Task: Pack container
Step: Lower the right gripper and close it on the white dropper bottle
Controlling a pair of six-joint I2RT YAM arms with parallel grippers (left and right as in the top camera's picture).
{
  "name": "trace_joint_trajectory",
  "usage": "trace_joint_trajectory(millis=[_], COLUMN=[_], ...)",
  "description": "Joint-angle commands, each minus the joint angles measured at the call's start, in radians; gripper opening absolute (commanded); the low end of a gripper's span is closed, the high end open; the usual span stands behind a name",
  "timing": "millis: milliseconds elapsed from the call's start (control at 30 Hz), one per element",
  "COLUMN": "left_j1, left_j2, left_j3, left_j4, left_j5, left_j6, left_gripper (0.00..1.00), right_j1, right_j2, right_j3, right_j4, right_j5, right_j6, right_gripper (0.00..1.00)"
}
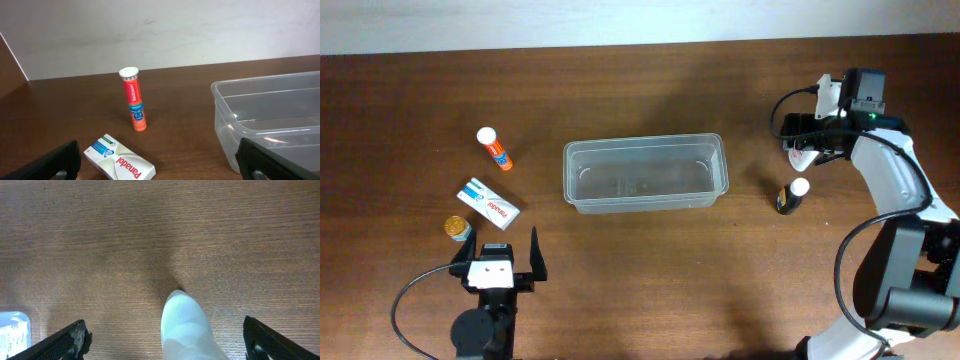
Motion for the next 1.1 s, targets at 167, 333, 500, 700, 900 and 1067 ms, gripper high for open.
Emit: trace_joint_trajectory(millis=[167,333,500,700,900,1067], left_j1=[0.004,0.004,0.004,0.004,0.004,0.004], left_j2=[-0.008,-0.008,-0.008,-0.008,-0.008,-0.008], left_j3=[-0.005,-0.005,-0.005,-0.005,-0.005,-0.005], left_j4=[-0.001,-0.001,-0.001,-0.001,-0.001,-0.001], left_j5=[0.011,0.011,0.011,0.011,0.011,0.011], left_j6=[-0.002,-0.002,-0.002,-0.002,-0.002,-0.002], left_gripper=[1.00,1.00,1.00,1.00,1.00,1.00], right_j1=[-0.034,-0.050,-0.051,-0.051,-0.051,-0.051], right_j2=[0.020,0.023,0.024,0.027,0.047,0.059], right_j3=[0.015,0.015,0.015,0.015,0.015,0.015], right_j4=[0.002,-0.006,-0.009,-0.009,-0.009,-0.003], right_j5=[0.010,0.010,0.009,0.007,-0.024,-0.051], right_j6=[-0.029,-0.036,-0.045,-0.052,-0.051,-0.051], right_gripper=[0.87,0.85,0.80,0.79,0.72,0.56])
